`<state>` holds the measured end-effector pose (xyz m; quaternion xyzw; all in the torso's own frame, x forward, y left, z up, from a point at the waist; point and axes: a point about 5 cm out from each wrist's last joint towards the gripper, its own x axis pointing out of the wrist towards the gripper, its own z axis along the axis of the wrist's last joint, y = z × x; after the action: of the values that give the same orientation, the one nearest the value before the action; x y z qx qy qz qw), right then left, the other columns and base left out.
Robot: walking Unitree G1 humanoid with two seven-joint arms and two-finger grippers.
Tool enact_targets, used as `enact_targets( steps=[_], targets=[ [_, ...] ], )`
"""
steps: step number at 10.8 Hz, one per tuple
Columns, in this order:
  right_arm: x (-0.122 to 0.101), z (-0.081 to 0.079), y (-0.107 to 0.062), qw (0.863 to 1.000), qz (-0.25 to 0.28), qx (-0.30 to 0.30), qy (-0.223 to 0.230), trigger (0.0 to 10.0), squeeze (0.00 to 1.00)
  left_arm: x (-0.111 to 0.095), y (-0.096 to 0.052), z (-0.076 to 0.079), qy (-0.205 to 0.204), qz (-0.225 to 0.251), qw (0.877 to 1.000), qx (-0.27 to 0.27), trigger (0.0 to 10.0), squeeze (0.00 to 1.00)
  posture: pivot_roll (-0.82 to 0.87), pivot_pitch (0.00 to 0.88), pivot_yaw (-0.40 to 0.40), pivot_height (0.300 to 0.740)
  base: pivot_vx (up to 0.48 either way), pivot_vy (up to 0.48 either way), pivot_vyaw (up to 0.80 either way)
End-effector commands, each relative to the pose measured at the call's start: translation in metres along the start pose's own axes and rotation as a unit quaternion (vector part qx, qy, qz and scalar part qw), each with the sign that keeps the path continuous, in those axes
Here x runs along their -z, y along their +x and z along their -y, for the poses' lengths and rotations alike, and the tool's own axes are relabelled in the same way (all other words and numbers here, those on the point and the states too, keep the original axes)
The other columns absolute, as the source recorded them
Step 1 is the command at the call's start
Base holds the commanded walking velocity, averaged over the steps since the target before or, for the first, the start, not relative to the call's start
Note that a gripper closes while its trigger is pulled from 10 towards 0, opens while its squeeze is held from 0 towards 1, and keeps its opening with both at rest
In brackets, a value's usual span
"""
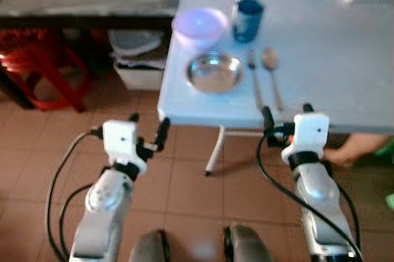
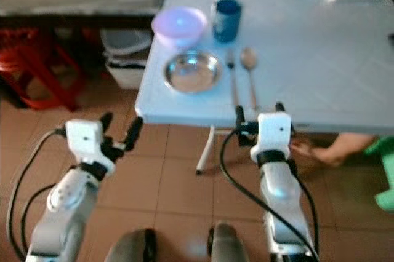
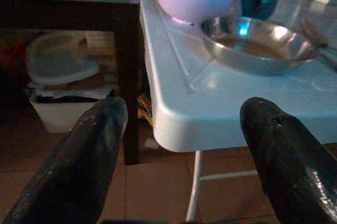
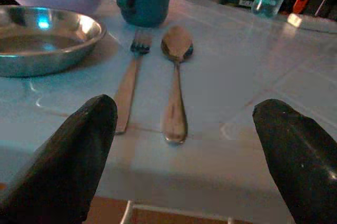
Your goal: Setting the table
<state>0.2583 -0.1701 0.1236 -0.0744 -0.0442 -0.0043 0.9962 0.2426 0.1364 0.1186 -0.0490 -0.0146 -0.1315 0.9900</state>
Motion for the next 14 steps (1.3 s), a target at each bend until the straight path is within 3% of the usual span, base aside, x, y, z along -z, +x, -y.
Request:
enact_targets(
  steps=[1,4,14],
  targets=[
    [-0.007,-0.004,0.000,1.000,0.013,-0.005,-0.001,10.0,0.00,-0.005,-0.003,-0.005,0.005,0.007,1.000,-0.006,10.0,0.00,-0.05,0.161,0.037,0.740,0.000,0.000,0.00],
    [-0.023,-0.006,0.005,0.999,0.041,-0.006,-0.002,10.0,0.00,-0.015,0.002,-0.003,-0.001,0.026,1.000,-0.003,10.0,0.00,-0.05,0.173,0.035,0.740,0.000,0.000,0.00],
    [-0.031,-0.007,0.005,0.998,0.055,-0.015,-0.017,10.0,0.00,-0.016,0.002,-0.002,-0.011,0.028,1.000,-0.003,10.0,0.00,-0.06,0.171,0.032,0.740,0.289,0.000,0.00]
  ],
)
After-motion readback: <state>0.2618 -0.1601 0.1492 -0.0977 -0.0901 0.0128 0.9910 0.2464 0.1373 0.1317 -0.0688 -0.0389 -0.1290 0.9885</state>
